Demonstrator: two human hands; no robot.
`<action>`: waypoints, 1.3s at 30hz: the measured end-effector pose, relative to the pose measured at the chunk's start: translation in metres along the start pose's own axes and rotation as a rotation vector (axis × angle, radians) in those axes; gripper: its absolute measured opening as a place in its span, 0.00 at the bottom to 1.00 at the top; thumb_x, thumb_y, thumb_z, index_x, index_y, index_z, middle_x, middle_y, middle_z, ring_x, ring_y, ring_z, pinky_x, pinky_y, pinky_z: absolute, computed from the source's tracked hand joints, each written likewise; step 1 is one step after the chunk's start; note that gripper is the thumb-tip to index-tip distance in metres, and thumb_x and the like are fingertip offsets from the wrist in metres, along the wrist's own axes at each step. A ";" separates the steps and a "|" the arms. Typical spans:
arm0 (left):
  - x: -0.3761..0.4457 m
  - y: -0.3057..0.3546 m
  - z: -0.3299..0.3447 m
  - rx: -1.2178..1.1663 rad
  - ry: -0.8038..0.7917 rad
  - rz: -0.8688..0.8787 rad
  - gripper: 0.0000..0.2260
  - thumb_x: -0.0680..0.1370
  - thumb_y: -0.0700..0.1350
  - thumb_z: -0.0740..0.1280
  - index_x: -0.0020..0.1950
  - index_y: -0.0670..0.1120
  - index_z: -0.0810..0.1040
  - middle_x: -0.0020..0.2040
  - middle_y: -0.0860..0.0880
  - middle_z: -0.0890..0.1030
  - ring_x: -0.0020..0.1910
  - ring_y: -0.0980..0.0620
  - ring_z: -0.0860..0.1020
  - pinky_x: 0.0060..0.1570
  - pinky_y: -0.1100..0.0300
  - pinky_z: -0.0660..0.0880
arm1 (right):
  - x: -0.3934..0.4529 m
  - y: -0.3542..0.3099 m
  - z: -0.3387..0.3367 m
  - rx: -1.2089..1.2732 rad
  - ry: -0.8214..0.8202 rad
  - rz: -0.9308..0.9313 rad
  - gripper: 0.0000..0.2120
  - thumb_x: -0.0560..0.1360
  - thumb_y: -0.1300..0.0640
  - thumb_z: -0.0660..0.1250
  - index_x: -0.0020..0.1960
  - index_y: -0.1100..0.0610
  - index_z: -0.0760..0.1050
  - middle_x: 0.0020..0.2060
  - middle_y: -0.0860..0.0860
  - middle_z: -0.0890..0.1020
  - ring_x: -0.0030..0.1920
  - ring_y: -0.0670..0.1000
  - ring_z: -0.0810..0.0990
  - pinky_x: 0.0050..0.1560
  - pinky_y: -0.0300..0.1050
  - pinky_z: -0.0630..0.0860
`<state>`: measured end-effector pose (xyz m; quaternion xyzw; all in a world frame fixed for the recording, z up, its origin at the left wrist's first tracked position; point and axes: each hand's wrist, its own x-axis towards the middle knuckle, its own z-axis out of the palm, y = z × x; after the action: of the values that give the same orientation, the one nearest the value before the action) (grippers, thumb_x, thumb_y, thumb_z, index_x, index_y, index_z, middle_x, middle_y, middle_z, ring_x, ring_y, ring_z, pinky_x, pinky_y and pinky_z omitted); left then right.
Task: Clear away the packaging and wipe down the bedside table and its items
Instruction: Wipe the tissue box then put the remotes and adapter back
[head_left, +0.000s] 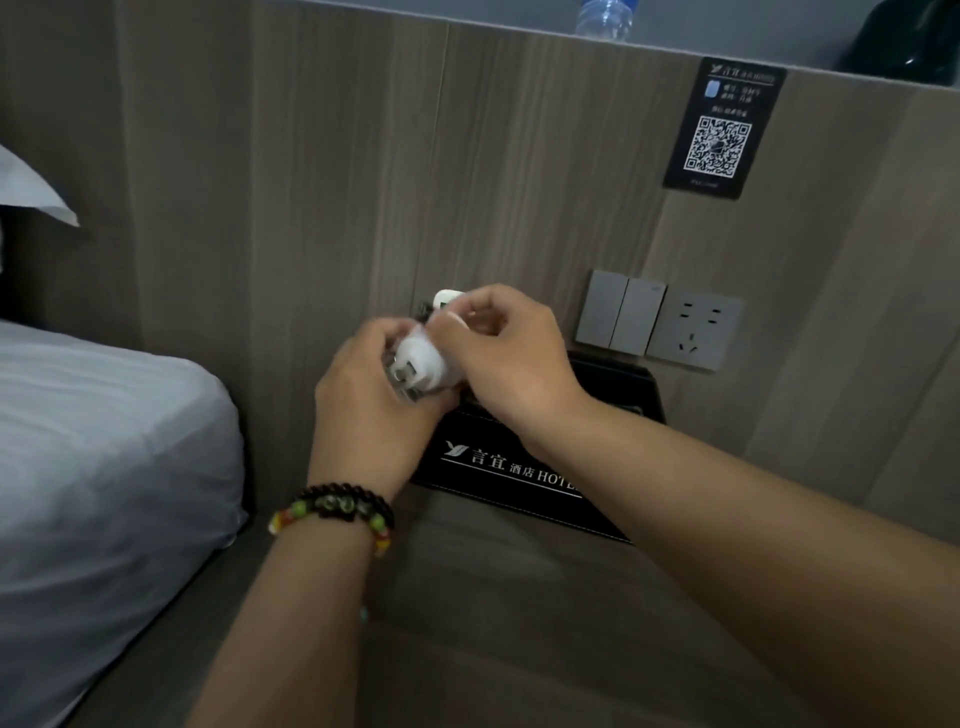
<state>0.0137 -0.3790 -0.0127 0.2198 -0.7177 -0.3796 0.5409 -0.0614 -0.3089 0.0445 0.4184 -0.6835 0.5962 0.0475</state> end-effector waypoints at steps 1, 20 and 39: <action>0.007 0.001 -0.002 -0.008 0.004 0.001 0.23 0.63 0.46 0.80 0.53 0.55 0.75 0.49 0.54 0.81 0.46 0.57 0.79 0.48 0.62 0.77 | 0.004 0.002 -0.003 0.004 0.007 -0.034 0.05 0.72 0.54 0.72 0.43 0.55 0.81 0.39 0.48 0.84 0.44 0.48 0.83 0.52 0.50 0.80; 0.003 -0.005 0.033 0.072 0.122 -0.035 0.26 0.63 0.59 0.77 0.56 0.56 0.71 0.45 0.63 0.78 0.43 0.64 0.78 0.43 0.66 0.74 | 0.027 0.085 -0.042 -0.991 -0.325 0.072 0.31 0.79 0.36 0.49 0.75 0.53 0.60 0.74 0.55 0.57 0.74 0.58 0.55 0.69 0.58 0.61; 0.014 -0.019 0.032 0.542 0.044 0.039 0.34 0.72 0.62 0.68 0.75 0.58 0.59 0.58 0.45 0.79 0.60 0.39 0.71 0.57 0.45 0.66 | 0.026 0.085 -0.041 -1.070 -0.357 0.073 0.30 0.79 0.37 0.46 0.72 0.56 0.62 0.73 0.58 0.57 0.72 0.61 0.56 0.67 0.58 0.62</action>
<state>-0.0231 -0.3909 -0.0231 0.3510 -0.7853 -0.1583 0.4849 -0.1496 -0.2921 0.0045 0.4065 -0.9020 0.0878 0.1162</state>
